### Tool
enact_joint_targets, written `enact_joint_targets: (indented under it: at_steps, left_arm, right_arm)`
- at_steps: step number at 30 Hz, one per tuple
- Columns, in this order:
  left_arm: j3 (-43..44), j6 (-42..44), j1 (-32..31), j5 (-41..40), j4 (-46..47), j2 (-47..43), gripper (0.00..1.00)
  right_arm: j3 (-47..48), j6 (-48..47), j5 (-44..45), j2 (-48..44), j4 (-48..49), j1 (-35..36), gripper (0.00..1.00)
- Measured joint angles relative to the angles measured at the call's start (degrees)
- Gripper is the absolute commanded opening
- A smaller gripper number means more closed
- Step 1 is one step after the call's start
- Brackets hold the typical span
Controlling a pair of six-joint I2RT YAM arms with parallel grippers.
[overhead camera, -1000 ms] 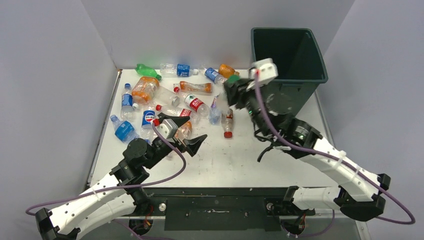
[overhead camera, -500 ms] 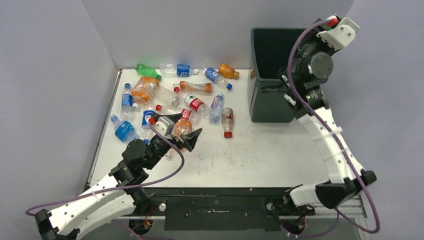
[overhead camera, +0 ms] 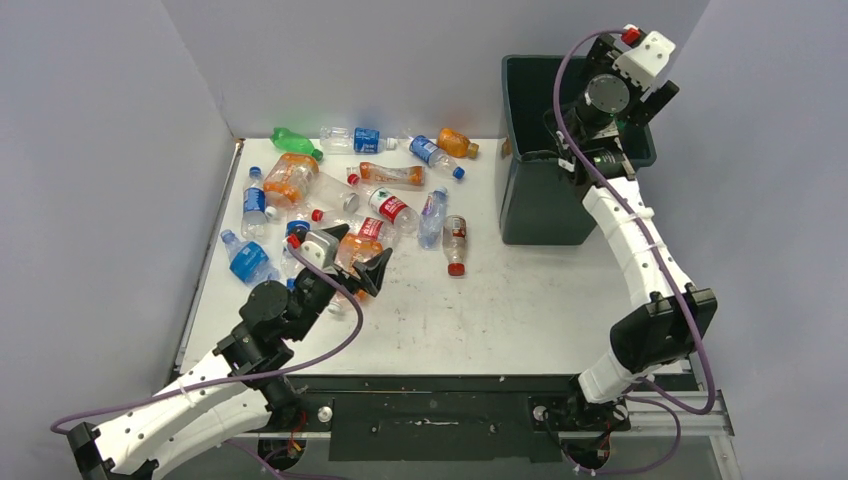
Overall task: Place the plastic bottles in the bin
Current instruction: Place the plastic bottle in the trash bin, then pick up the plastic bottle at the center of the board.
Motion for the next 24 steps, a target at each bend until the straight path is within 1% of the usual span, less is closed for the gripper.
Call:
enact_joint_targets:
  at_steps: [2,5,9,11,14,17,19,21,24]
  left_arm:
    - [0.00,0.20,-0.13,-0.37,0.00,0.00,0.96]
    - [0.00,0.44,-0.17,-0.98,0.00,0.22,0.96]
    - [0.00,0.63,-0.20,-1.95,0.00,0.50,0.96]
    - [0.00,0.68,-0.20,-3.04,0.00,0.59,0.96]
    - [0.00,0.92,-0.20,-5.35,0.00,0.81,0.96]
    - [0.00,1.88,-0.20,-8.55,0.00,1.03,0.96]
    - [0.00,2.34,-0.20,-10.73,-0.02,1.18,0.96]
    - [0.00,2.58,-0.20,-12.98,-0.07,1.33,0.96]
    - [0.04,2.89,-0.20,-16.13,-0.79,1.66,0.96]
  right_arm:
    - [1.05,1.57,-1.46,-0.02,-2.01,0.15,0.99]
    - [1.60,2.71,-2.49,-0.63,-3.30,1.75,1.00]
    - [-1.57,3.61,-4.26,-4.92,-3.61,8.66,1.00]
    - [-4.90,5.92,-7.32,-9.07,-4.81,12.24,1.00]
    - [-10.25,11.21,-15.65,-16.92,-7.76,15.13,1.00]
    - [-15.74,16.68,-26.23,-25.07,-9.18,14.99,1.00]
    - [-18.91,19.19,-33.73,-28.57,-9.75,14.97,1.00]
    - [-21.75,21.16,-41.16,-30.80,-10.62,15.10,0.95]
    - [-26.38,23.41,-50.64,-31.69,-12.46,15.76,0.93]
